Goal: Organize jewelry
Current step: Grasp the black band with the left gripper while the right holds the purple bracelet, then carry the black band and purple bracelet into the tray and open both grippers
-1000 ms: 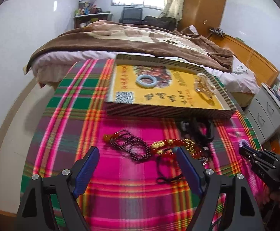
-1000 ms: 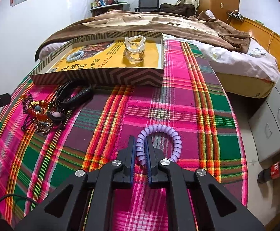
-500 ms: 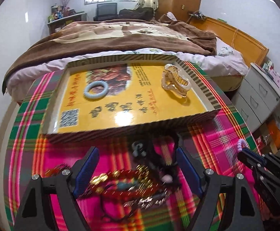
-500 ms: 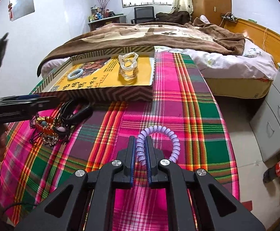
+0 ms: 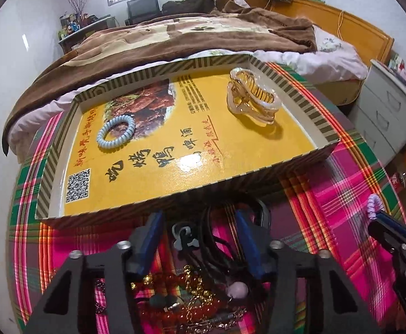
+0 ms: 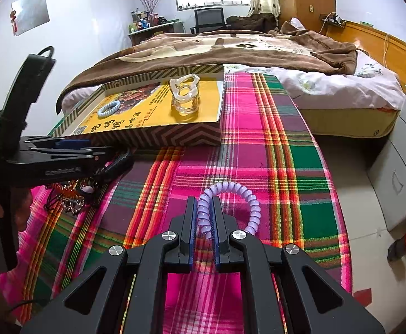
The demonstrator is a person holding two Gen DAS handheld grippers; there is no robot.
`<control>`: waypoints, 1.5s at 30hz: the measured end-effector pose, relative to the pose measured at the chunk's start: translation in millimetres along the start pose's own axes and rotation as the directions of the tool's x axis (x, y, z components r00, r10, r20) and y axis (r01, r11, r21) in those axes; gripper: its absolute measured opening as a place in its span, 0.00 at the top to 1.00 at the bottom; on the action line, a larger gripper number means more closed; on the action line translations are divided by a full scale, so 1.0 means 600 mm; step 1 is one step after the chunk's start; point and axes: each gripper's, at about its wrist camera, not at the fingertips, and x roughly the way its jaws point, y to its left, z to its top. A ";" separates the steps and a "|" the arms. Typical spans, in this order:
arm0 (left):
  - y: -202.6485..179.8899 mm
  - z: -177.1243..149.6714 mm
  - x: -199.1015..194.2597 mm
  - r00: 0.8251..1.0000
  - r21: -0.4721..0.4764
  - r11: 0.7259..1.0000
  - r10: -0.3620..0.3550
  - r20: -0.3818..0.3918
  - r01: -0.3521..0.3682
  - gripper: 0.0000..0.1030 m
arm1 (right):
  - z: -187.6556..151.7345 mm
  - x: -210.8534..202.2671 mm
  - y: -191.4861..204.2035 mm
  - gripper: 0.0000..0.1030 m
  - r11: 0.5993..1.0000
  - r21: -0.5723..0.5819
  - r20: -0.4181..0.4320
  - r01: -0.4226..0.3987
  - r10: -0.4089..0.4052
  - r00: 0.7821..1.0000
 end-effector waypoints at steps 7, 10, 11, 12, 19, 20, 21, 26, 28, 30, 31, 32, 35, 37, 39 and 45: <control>-0.021 -0.001 0.007 0.998 0.078 0.995 0.062 0.013 -0.063 0.76 | 0.000 0.002 -0.002 0.91 1.000 0.004 0.001 -0.005 0.005 1.000; -0.025 0.000 0.003 0.998 0.087 0.994 0.066 0.025 -0.068 0.85 | -0.001 0.002 -0.001 0.91 1.000 0.006 0.001 -0.006 0.006 1.000; -0.027 0.000 0.002 0.999 0.087 0.995 0.047 0.022 -0.049 0.91 | -0.001 0.002 -0.002 0.91 1.000 0.005 0.001 -0.006 0.006 1.000; -0.029 -0.001 0.001 0.999 0.089 0.995 0.047 0.023 -0.048 0.91 | 0.000 0.003 -0.001 0.91 1.000 0.004 0.000 -0.005 0.005 1.000; -0.029 -0.003 -0.029 0.998 0.076 0.997 -0.005 0.062 0.000 0.91 | 0.001 0.000 -0.004 0.91 1.000 0.012 0.006 -0.001 0.001 1.000; -0.027 -0.004 -0.033 0.998 0.071 0.997 -0.020 0.065 0.015 0.91 | 0.001 -0.002 -0.003 0.91 1.000 0.013 0.008 -0.001 0.001 1.000; -0.025 -0.005 -0.040 0.997 0.064 0.997 -0.039 0.069 0.035 0.91 | 0.000 -0.004 -0.003 0.91 1.000 0.013 0.010 -0.001 0.001 1.000; -0.019 -0.007 -0.062 0.994 0.047 0.997 -0.058 0.092 0.053 0.91 | 0.002 -0.015 0.003 0.91 1.000 0.003 0.024 0.000 -0.001 1.000; -0.015 -0.006 -0.071 0.993 0.040 0.997 -0.067 0.102 0.063 0.91 | 0.006 -0.020 0.005 0.91 1.000 0.000 0.030 0.005 -0.005 1.000; -0.011 -0.003 -0.081 0.991 0.034 0.997 -0.068 0.114 0.064 0.91 | 0.010 -0.028 0.007 0.91 1.000 -0.004 0.041 0.009 -0.009 0.999; -0.010 -0.003 -0.085 0.991 0.032 0.997 -0.070 0.118 0.067 0.91 | 0.012 -0.031 0.007 0.91 1.000 -0.005 0.046 0.010 -0.009 0.999; -0.007 -0.001 -0.088 0.990 0.026 0.997 -0.074 0.121 0.072 0.91 | 0.015 -0.035 0.008 0.91 1.000 -0.006 0.052 0.011 -0.011 0.999; 0.004 0.006 -0.104 0.987 0.013 0.997 -0.082 0.142 0.081 0.91 | 0.028 -0.046 0.013 0.91 1.000 -0.015 0.073 0.018 -0.017 0.997; 0.013 0.013 -0.114 0.984 0.004 0.997 -0.080 0.157 0.080 0.91 | 0.041 -0.054 0.017 0.91 0.999 -0.027 0.090 0.022 -0.019 0.996; 0.025 0.020 -0.122 0.982 -0.011 0.997 -0.077 0.170 0.081 0.91 | 0.058 -0.062 0.024 0.91 0.999 -0.043 0.111 0.025 -0.020 0.994; 0.065 0.040 -0.141 0.978 -0.047 0.997 -0.050 0.204 0.061 0.91 | 0.115 -0.062 0.043 0.91 0.996 -0.085 0.150 0.016 -0.003 0.989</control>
